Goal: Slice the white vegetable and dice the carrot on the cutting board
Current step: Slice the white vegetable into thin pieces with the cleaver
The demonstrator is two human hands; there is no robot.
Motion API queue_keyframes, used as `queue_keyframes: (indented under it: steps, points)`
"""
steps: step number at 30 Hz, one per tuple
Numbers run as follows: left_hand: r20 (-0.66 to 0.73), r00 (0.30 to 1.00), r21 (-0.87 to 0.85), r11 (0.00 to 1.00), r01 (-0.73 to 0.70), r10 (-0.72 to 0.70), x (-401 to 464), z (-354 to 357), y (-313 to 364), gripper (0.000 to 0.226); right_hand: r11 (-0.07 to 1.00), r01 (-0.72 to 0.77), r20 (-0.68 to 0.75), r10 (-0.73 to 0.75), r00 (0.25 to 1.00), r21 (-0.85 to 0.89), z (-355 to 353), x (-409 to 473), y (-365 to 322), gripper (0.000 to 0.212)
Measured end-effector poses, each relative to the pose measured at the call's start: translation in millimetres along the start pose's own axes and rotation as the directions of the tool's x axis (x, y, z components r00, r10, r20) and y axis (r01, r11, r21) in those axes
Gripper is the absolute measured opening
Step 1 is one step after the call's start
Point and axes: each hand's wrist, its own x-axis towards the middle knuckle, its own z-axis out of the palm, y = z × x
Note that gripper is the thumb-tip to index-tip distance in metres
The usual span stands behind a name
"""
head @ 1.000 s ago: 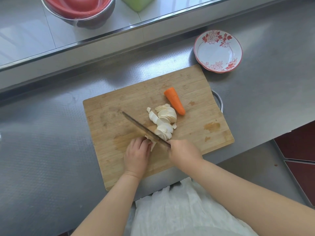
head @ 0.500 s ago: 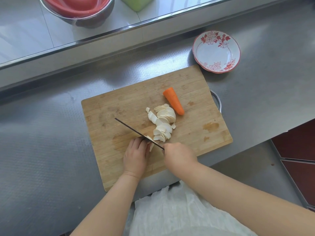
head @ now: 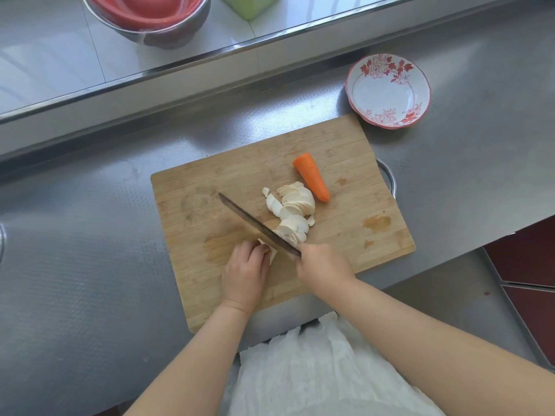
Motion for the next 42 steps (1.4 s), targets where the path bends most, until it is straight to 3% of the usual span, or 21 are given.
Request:
queue_keyframes:
  steps: [4, 22, 26, 31, 37, 42]
  points:
    - [-0.02, 1.0, 0.028, 1.0, 0.0, 0.0, -1, -2, 0, 0.024, 0.992, 0.092, -0.062, -0.097, 0.993, -0.084, 5, -15, 1, 0.024]
    - [-0.021, 1.0, 0.038, 0.999, 0.01, -0.009, -2, 0, 0, 0.026, 0.994, -0.021, 0.046, 0.026, 0.999, -0.108, 10, -2, -19, 0.022]
    - [0.001, 0.999, -0.017, 0.999, 0.048, -0.048, -2, -1, -1, 0.025, 0.999, -0.04, 0.07, 0.042, 0.997, -0.019, 12, 2, -11, 0.019]
    - [-0.007, 1.0, 0.051, 0.999, 0.003, -0.002, 0, -5, 2, 0.023, 0.981, -0.117, 0.085, 0.105, 0.991, 0.153, 3, 9, 3, 0.027]
    - [0.004, 1.0, 0.08, 0.997, -0.002, 0.001, -2, -4, 0, 0.021, 0.999, 0.036, -0.017, -0.035, 0.999, 0.01, 9, -13, 3, 0.021]
    - [-0.021, 1.0, 0.085, 0.996, -0.009, 0.011, -2, -4, 1, 0.008, 0.999, 0.017, 0.012, -0.017, 1.0, -0.039, 10, -18, -5, 0.02]
